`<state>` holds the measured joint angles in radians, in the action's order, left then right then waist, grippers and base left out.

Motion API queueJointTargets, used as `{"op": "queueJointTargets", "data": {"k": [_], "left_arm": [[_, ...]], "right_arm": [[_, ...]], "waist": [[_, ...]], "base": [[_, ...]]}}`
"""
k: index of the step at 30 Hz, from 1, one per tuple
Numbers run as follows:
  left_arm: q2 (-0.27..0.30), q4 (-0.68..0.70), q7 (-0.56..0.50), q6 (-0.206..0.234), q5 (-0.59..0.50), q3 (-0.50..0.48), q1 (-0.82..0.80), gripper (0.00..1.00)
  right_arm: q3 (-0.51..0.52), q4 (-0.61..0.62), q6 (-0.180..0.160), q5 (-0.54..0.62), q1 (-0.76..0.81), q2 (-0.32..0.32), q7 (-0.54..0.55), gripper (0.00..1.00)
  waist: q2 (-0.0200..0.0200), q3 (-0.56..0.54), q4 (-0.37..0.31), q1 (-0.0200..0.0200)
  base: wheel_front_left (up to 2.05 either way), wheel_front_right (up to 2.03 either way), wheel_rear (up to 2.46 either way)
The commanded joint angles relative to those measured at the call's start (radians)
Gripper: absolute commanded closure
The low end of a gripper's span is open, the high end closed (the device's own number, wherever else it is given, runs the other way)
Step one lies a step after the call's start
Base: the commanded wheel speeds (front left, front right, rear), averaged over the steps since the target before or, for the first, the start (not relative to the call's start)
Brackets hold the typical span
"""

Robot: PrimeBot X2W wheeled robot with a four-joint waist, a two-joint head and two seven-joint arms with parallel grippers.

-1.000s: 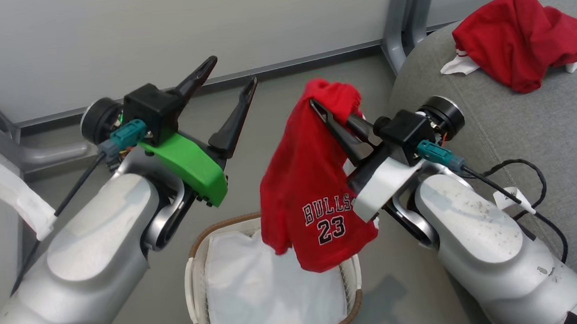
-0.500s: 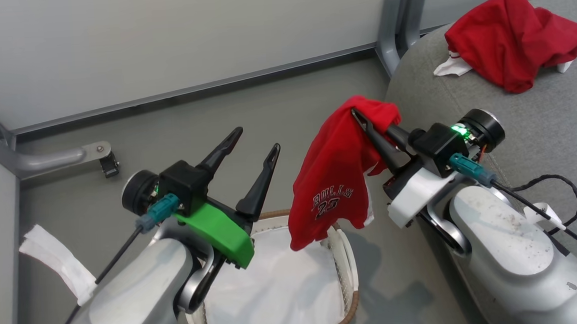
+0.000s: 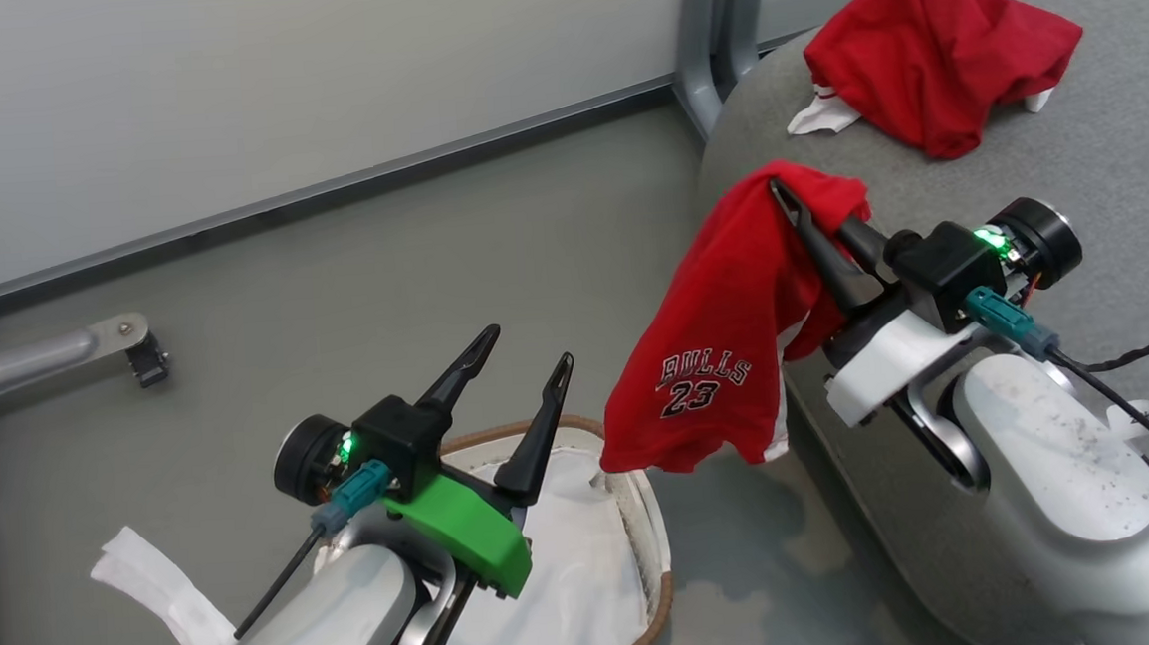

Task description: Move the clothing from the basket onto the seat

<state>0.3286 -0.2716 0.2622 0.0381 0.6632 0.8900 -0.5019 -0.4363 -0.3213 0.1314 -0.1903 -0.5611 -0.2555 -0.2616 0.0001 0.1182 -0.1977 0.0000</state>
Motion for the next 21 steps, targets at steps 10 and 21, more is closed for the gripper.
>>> {"op": "queueJointTargets", "data": {"k": [10,21], "left_arm": [[-0.033,-0.019,0.003,-0.023,-0.073,-0.042,0.05,0.0],[-0.055,-0.048,0.004,-0.053,-0.111,-0.066,0.046,0.0]], "right_arm": [[0.076,0.04,-0.001,0.027,0.046,-0.016,-0.005,1.0],[0.138,0.074,-0.001,0.049,0.077,-0.018,-0.005,1.0]], "waist": [[-0.0001,0.058,-0.156,0.0],[-0.0001,0.097,-0.22,0.0]], "base": [[0.0,0.0,0.0],[0.0,0.0,0.0]]}}
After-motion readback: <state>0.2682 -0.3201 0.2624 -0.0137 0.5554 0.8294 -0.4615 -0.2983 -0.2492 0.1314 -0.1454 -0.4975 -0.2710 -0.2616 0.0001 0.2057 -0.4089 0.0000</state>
